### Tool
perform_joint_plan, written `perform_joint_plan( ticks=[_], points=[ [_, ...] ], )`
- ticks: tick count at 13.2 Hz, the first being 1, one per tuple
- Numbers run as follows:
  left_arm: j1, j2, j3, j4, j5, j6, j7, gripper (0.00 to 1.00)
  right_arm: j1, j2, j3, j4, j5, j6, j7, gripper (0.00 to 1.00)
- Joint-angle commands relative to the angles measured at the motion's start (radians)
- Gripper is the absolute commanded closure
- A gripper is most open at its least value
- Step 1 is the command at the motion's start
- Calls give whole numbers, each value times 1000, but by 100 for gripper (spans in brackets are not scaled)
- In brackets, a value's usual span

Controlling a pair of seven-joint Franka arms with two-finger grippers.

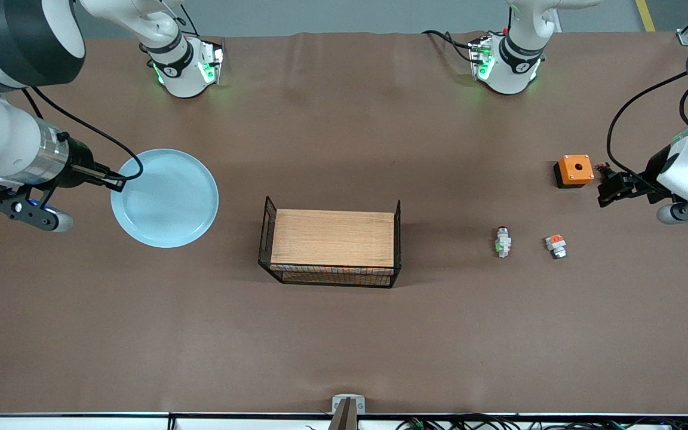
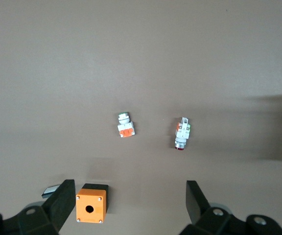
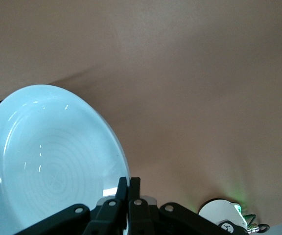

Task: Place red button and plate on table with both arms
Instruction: 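Carry the blue plate away from the basket with the right gripper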

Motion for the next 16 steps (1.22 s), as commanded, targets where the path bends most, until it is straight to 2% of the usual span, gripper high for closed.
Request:
perform_joint_plan(
  ticks=[1, 8, 10, 13, 16],
  points=[
    [-2, -10, 8, 30, -23, -19, 2, 1, -3, -122, 31, -332, 18, 292, -112, 100],
    [4, -9, 12, 108, -55, -21, -4, 0, 10, -121, 30, -332, 18, 292, -104, 100],
    [4, -19, 7, 119, -55, -57, -1, 0, -4, -121, 24, -332, 18, 295, -139, 100],
    [6, -72, 8, 75, -55, -85, 5, 0, -120, -111, 24, -340, 21, 332, -346, 100],
    [6, -78, 8, 53, -55, -74, 8, 0, -243, -90, 24, -399, 34, 448, -568, 100]
  ],
)
